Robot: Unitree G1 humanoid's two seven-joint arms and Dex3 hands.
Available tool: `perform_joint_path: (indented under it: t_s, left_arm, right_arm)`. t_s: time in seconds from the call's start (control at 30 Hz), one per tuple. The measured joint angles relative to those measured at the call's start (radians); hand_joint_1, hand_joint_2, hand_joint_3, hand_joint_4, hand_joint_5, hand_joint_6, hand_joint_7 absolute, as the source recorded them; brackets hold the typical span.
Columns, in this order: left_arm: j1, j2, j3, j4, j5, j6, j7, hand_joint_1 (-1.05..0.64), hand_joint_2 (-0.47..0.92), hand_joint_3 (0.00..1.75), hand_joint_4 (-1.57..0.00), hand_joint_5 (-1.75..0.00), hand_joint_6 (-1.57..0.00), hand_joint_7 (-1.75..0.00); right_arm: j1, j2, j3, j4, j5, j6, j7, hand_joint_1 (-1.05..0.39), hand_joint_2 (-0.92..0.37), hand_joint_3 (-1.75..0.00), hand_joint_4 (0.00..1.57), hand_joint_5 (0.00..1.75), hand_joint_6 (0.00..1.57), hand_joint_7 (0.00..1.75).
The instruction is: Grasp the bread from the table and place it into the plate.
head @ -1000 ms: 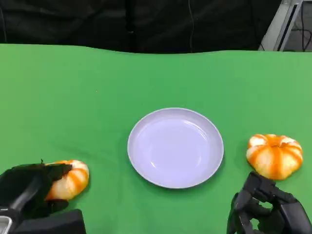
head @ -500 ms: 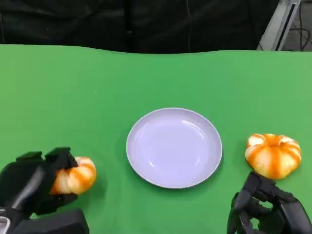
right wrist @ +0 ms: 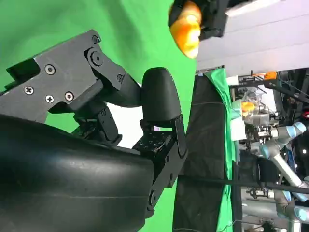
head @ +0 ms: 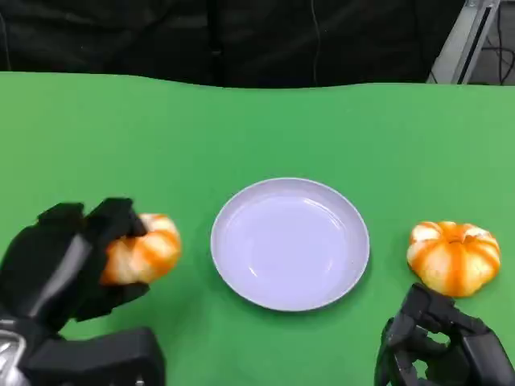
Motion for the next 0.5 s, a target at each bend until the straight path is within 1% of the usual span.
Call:
perform_joint_path:
  t_s: [0.13, 0.23, 0.3, 0.5]
  left_arm:
    - [-0.068, -0.041, -0.042, -0.014, 0.019, 0.002, -0.022, -0.15, 0.9, 0.35, -0.66, -1.75, -0.55, -1.75]
    - [-0.117, -0.063, -0.07, 0.01, 0.033, -0.006, -0.028, -0.16, 0.88, 0.35, -0.66, -1.75, -0.55, -1.75]
    - [-0.157, -0.082, -0.092, 0.05, 0.045, -0.009, -0.026, -0.16, 0.87, 0.35, -0.66, -1.75, -0.55, -1.75]
    - [-0.266, -0.172, -0.166, 0.209, 0.064, -0.02, -0.005, -0.15, 0.87, 0.35, -0.66, -1.75, -0.55, -1.75]
  right_arm:
    - [0.0, 0.0, 0.001, 0.0, 0.0, 0.0, 0.001, -0.14, -0.56, -1.22, 0.84, 1.75, 0.69, 1.67]
    - [0.001, 0.0, 0.001, 0.0, 0.0, 0.0, 0.001, -0.14, -0.56, -1.22, 0.84, 1.75, 0.68, 1.67]
    - [0.003, 0.0, 0.0, 0.0, 0.0, -0.001, 0.001, -0.14, -0.56, -1.22, 0.84, 1.75, 0.69, 1.67]
    - [0.008, 0.002, 0.005, -0.01, 0.0, 0.005, -0.004, -0.14, -0.56, -1.21, 0.84, 1.75, 0.69, 1.66]
